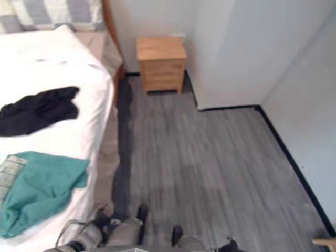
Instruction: Tidy up the quilt and then pick up the clothes from the bed and put them into the laundry hamper.
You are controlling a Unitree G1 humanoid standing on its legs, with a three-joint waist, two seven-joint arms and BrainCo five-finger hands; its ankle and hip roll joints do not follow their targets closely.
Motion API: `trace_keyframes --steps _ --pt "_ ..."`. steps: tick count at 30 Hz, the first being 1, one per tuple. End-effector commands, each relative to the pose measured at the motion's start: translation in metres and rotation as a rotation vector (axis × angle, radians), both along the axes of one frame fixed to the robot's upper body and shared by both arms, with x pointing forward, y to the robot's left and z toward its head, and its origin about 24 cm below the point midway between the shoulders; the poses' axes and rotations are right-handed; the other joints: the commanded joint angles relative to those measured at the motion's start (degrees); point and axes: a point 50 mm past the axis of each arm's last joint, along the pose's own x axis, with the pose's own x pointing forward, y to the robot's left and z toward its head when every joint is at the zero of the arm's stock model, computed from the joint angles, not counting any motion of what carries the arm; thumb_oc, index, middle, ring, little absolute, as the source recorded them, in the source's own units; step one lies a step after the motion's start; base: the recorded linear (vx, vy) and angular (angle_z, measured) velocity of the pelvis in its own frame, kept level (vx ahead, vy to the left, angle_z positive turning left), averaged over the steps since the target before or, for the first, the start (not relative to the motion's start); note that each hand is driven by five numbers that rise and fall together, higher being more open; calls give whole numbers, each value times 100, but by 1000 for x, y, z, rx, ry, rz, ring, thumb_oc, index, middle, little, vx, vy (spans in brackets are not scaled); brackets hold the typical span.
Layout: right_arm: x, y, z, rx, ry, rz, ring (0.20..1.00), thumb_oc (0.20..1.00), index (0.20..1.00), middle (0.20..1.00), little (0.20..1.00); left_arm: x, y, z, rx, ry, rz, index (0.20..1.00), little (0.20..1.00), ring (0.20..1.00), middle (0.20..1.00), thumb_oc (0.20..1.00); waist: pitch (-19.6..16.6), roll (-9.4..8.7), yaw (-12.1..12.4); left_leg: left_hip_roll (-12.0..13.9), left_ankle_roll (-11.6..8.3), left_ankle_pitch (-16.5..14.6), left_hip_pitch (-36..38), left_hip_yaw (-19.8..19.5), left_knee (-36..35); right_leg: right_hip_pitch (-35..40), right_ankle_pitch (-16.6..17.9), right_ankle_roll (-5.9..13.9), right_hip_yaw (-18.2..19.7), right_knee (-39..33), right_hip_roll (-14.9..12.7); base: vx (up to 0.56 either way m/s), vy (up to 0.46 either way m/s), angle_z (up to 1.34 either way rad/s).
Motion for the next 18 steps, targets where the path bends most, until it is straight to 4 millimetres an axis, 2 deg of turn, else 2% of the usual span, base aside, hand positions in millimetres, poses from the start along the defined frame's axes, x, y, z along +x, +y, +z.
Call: trace_keyframes --steps 1,2,3,4,5,6,7,8,9,10,11,12,13,14,15,16,17,18 --pt "61 7 13 21 -210 -15 1000 1000 1000 1000 1000 -5 46 10 154 3 57 1000 1000 1000 1000 1000 536 -222 161 -69 -18 -336 846 -302 -385 -513 633 543 824 1363 -286 432 266 44" --pt "61 7 13 21 -210 -15 1000 1000 1000 1000 1000 -5 46 10 154 3 57 1000 1000 1000 1000 1000 534 -222 161 -69 -18 -335 845 -302 -387 -515 633 543 824 1363 -286 496 236 55" --pt "62 11 13 41 -228 -34 1000 1000 1000 1000 1000 -6 48 10 158 4 52 1000 1000 1000 1000 1000 590 -162 58 -65 -5 -458 1147 -369 -523 -857 365 485 686 1171 -34 386 135 62" --pt "64 11 13 54 -233 -46 1000 1000 1000 1000 1000 -7 50 10 159 9 43 1000 1000 1000 1000 1000 561 -180 11 -111 -9 -536 1308 -430 -627 -1058 369 505 468 750 -1 399 128 61" --pt "63 11 13 54 -232 -46 1000 1000 1000 1000 1000 -8 50 10 159 10 43 1000 1000 1000 1000 1000 581 -165 -28 -91 -16 -542 1359 -472 -656 -993 356 499 421 720 7 597 76 35" --pt "64 11 13 58 -231 -50 1000 1000 1000 1000 1000 -10 53 11 168 21 29 1000 1000 1000 1000 1000 559 -202 -187 -68 -107 -812 1801 -506 -823 -1223 506 561 -154 -448 -45 648 36 31" --pt "66 12 14 54 -231 -38 1000 1000 1000 1000 1000 -10 54 11 172 28 17 1000 1000 1000 1000 1000 531 -226 -270 -28 -167 -981 2041 -519 -863 -1278 621 636 -430 -1085 -15 1053 87 56" --pt "66 12 14 47 -221 -15 1000 1000 1000 1000 1000 -5 54 12 179 26 -11 1000 1000 1000 1000 1000 495 -238 -342 39 -244 -1271 2366 -443 -761 -1449 765 764 -1024 -1567 -125 924 41 105" --pt "63 12 13 44 -211 0 1000 1000 1000 1000 1000 -7 52 11 178 37 -32 1000 1000 1000 1000 1000 423 -185 -344 154 -312 -1367 2497 -375 -579 -1292 637 727 -1096 -1739 22 896 99 86" --pt "62 12 12 41 -199 13 1000 1000 1000 1000 1000 -9 50 9 181 49 -46 1000 1000 1000 1000 1000 375 -200 -394 84 -420 -1100 2419 -435 157 -1162 813 516 -1013 -1773 56 689 113 10" --pt "64 12 13 48 -214 6 1000 1000 1000 1000 1000 -7 48 9 171 41 -43 1000 1000 1000 1000 1000 341 -133 -426 126 -633 -706 2296 -341 803 -1023 824 412 -859 -1785 154 622 180 -80" --pt "62 13 12 57 -207 10 1000 1000 1000 1000 1000 -9 44 8 146 37 -32 1000 1000 1000 1000 1000 368 -119 -356 119 -900 -71 1879 -216 1754 -785 847 281 -759 -1692 162 610 164 -33" --pt "62 12 13 50 -204 24 1000 1000 1000 1000 1000 -11 45 8 145 34 -19 1000 1000 1000 1000 1000 459 -212 -197 -160 -909 142 1446 -263 2768 -529 888 208 -597 -1705 170 483 111 21" --pt "65 9 14 37 -203 32 1000 1000 1000 1000 1000 -7 47 10 153 15 -11 1000 1000 1000 1000 1000 594 -331 -57 -297 -831 61 774 -174 3544 -323 851 167 -465 -1768 113 424 87 25" --pt "69 8 15 33 -210 49 1000 1000 1000 1000 1000 -5 45 10 150 0 1 1000 1000 1000 1000 1000 661 -355 67 -238 -641 -177 457 -72 3844 -170 811 153 -332 -1786 133 409 92 -73" --pt "72 9 16 27 -212 65 1000 1000 1000 1000 1000 -3 43 11 142 -17 17 1000 1000 1000 1000 1000 691 -385 202 -146 -498 -381 163 -76 3757 -10 722 180 -185 -1848 129 520 143 -123" --pt "74 10 17 26 -214 81 1000 1000 1000 1000 1000 0 40 11 131 -37 28 1000 1000 1000 1000 1000 700 -401 335 -27 -369 -616 -18 -100 3317 212 597 228 -20 -1962 155 531 176 -171" --pt "75 12 17 26 -214 91 1000 1000 1000 1000 1000 3 37 11 125 -47 25 1000 1000 1000 1000 1000 681 -395 434 41 -294 -708 25 -63 2651 355 516 264 106 -2030 154 535 226 -157"
